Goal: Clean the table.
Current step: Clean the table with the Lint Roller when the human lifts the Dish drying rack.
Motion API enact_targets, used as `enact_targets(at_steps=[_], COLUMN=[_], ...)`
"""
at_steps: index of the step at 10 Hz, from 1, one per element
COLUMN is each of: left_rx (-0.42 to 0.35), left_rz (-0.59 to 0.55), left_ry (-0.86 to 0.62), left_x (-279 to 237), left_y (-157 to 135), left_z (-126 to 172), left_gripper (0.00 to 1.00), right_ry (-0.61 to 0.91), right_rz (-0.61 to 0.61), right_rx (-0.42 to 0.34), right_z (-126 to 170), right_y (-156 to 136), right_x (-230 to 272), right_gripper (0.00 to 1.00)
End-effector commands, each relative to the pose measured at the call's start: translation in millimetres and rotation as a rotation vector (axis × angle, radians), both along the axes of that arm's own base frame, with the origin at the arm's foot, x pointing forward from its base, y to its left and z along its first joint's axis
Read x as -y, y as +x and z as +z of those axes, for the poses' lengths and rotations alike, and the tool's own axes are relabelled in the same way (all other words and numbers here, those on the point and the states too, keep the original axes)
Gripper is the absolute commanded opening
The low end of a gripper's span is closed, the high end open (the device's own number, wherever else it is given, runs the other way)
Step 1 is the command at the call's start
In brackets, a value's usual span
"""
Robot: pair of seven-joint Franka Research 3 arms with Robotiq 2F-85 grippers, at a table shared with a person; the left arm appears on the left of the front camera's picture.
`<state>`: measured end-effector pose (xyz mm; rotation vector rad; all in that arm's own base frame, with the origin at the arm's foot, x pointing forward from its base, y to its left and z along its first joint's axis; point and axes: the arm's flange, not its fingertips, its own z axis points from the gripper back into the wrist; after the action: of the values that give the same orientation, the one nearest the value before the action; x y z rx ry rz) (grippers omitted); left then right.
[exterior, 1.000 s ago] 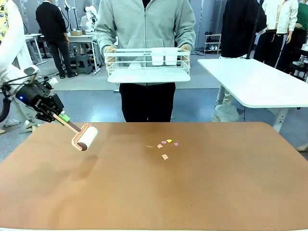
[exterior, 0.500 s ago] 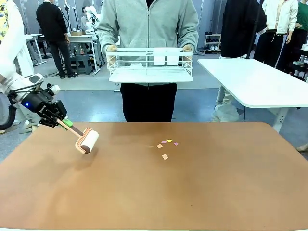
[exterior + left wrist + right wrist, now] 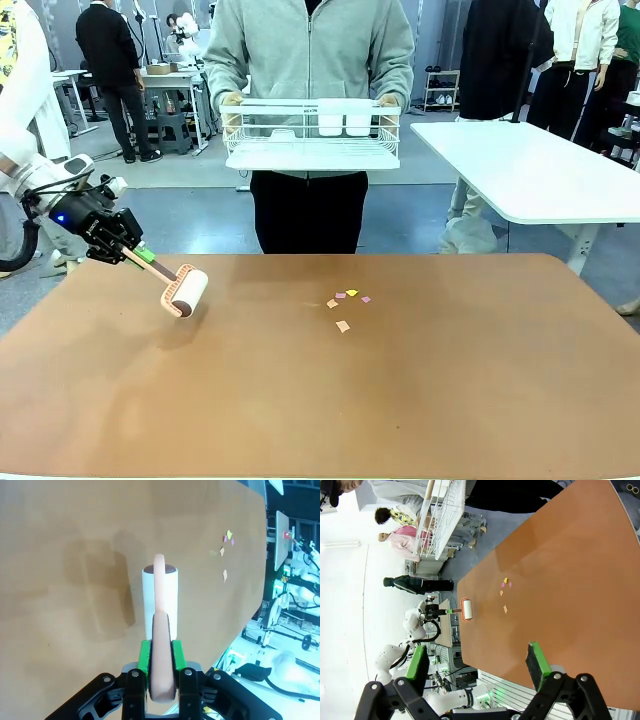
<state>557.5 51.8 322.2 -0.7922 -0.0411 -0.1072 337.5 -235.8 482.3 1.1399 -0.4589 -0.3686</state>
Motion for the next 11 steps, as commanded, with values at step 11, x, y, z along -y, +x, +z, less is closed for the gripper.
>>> enact_targets(at_steps=[11], left_rx=[0.074], left_rz=[0.138], left_ry=[-0.081], left_x=[134.0], left_y=[11.1], left_z=[-9.3], left_gripper=[0.22], right_ry=[0.009], right_rz=[0.005], right_rx=[0.021], right_z=[3.4], right_y=[-1.1], right_x=[0.6], right_gripper=[1.00])
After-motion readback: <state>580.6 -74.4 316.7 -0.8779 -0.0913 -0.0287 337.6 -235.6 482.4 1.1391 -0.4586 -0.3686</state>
